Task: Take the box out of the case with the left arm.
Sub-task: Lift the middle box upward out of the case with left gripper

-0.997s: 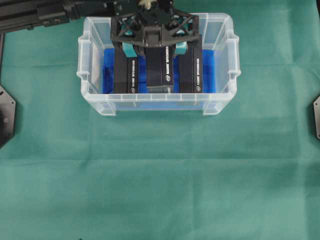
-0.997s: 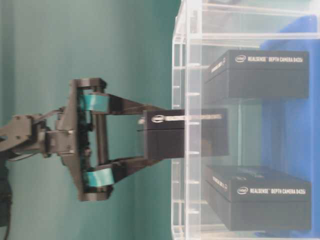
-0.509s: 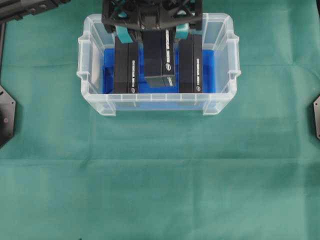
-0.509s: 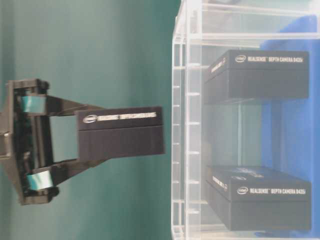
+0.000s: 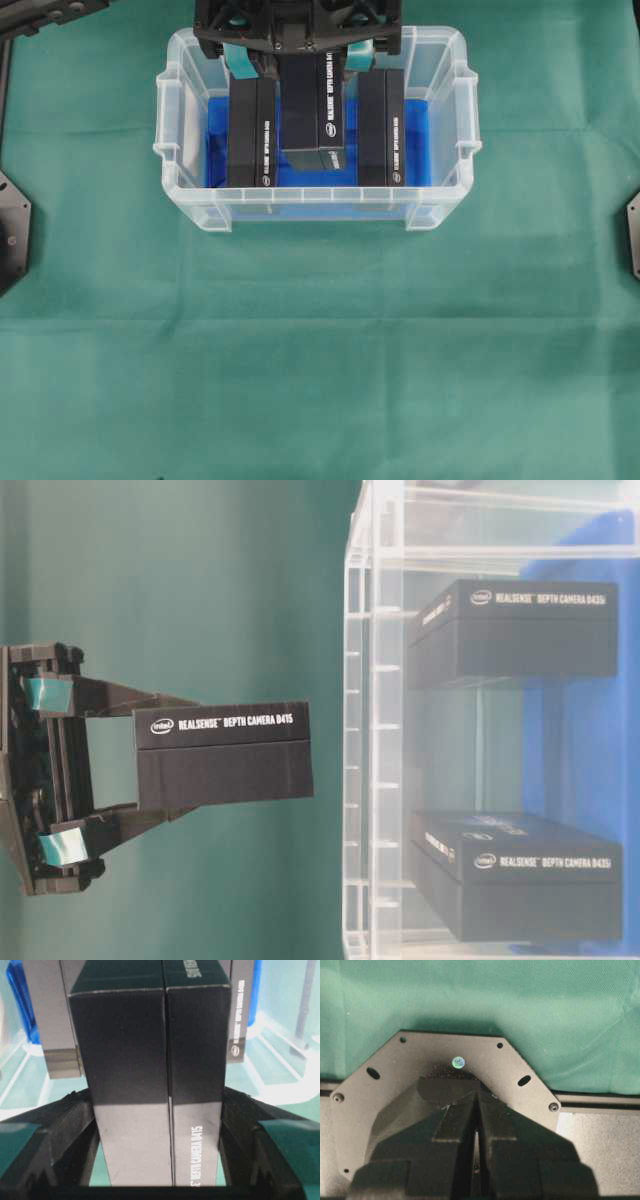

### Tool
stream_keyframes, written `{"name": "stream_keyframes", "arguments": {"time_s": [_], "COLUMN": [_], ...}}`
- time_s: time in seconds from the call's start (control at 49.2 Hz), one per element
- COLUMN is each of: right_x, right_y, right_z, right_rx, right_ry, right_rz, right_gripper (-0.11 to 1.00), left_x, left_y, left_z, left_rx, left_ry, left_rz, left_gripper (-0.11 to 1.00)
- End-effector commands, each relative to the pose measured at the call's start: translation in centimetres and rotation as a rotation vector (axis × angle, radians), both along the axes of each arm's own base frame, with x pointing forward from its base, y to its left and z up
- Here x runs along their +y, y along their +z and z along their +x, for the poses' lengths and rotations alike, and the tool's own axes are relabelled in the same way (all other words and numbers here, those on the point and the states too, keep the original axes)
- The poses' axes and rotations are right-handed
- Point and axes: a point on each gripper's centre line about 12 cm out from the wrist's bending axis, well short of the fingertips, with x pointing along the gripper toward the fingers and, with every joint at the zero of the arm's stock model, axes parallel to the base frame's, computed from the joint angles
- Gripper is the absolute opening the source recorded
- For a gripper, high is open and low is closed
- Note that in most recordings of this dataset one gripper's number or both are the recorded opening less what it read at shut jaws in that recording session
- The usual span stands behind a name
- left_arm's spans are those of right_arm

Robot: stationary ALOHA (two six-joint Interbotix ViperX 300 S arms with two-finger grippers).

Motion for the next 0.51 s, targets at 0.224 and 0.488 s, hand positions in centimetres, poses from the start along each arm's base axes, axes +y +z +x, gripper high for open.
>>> {"name": "stream_keyframes", "arguments": {"time_s": [0.224,0.488], "right_x": [0.01,0.01], "right_y": [0.78,0.78], "right_z": [0.31,0.33], "right_rx": [-0.02,-0.022], "right_ry": [-0.003,-0.003], "right_rz": [0.002,0.002], "right_gripper": [0.01,0.01], "left_x": [-0.29,-0.29], "left_y": [3.33,3.34], "left_z": [-1.51,-1.49], "left_rx": [-0.077,-0.078], "left_ry": [0.0,0.0], "left_rz": [0.022,0.023], "left_gripper": [0.6,0.6]}}
